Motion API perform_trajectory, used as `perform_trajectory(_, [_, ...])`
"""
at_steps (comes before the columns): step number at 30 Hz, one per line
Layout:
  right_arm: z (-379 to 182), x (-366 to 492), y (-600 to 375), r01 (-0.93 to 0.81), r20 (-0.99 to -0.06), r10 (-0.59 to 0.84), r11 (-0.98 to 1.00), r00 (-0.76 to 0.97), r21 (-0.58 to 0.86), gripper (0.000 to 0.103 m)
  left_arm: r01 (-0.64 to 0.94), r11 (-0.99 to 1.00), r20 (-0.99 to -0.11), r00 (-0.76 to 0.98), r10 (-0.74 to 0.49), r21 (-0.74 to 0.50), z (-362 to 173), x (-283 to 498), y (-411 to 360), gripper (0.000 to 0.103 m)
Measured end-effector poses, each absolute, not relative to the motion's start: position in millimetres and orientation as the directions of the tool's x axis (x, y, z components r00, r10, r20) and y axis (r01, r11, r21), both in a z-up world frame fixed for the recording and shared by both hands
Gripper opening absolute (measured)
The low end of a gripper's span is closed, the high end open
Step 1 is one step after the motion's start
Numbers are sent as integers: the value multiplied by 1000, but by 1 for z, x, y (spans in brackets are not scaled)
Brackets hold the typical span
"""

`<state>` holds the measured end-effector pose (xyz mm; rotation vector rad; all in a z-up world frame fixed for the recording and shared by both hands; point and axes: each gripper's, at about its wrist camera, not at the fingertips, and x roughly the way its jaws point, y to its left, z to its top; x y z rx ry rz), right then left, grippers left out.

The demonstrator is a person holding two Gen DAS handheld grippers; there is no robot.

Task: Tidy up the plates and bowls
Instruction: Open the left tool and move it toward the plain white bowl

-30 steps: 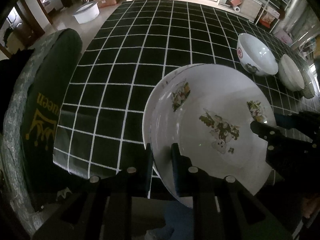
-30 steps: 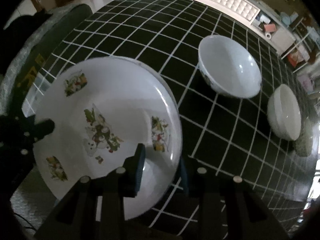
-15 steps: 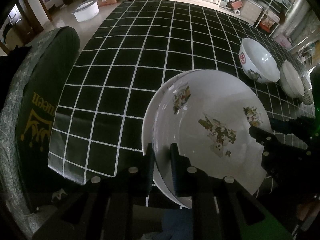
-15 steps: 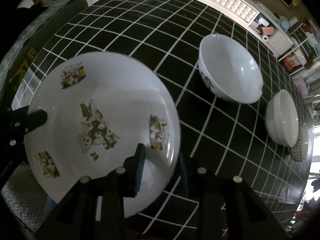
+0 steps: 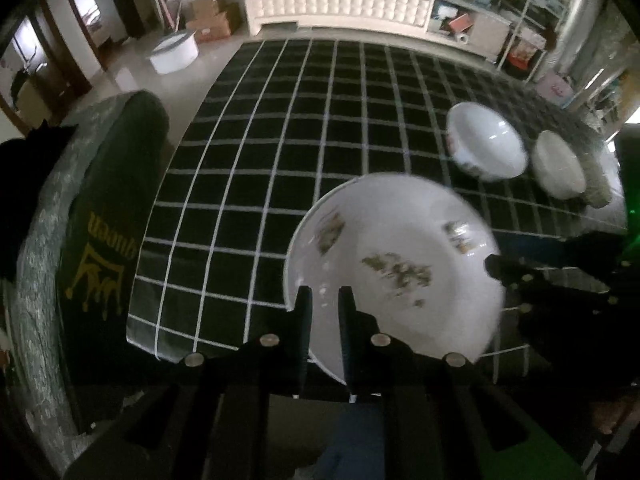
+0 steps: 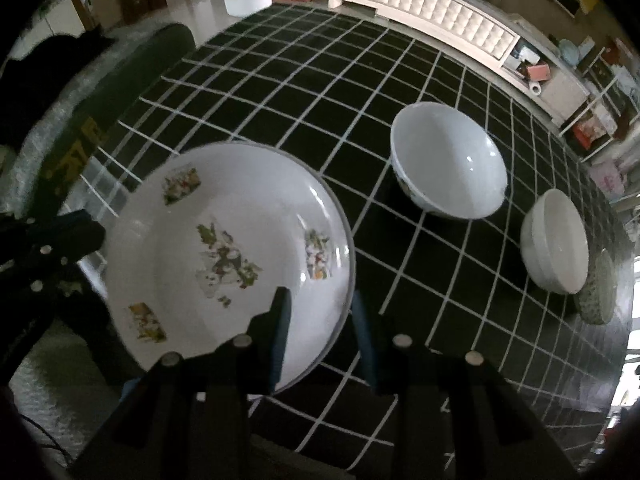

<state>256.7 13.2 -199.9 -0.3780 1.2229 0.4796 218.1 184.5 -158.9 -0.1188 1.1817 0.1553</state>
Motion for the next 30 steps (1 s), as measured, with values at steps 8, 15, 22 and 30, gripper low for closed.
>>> perform_trajectory(8, [-161,266,-25,-478,-927,220,877,304,52,36,-117,988,-899,436,-41,-101,-123,233,147,12])
perform_trajectory(15, [-132,286,-66,-426,-903,233,903,361,63,36,-65,983,-889,439,-128,-174,-114,263,122,12])
perform_trajectory(22, [-131,322,-95,-368,-913,254,921,321,127,37,-41,983,-895,421,-147,-181,-114,302,110,12])
perform_trajectory(30, [-152,365,-101,-300,-925,288,931,247,210,40,-43,983,-917,367,-153,-181,-127,351,112,15])
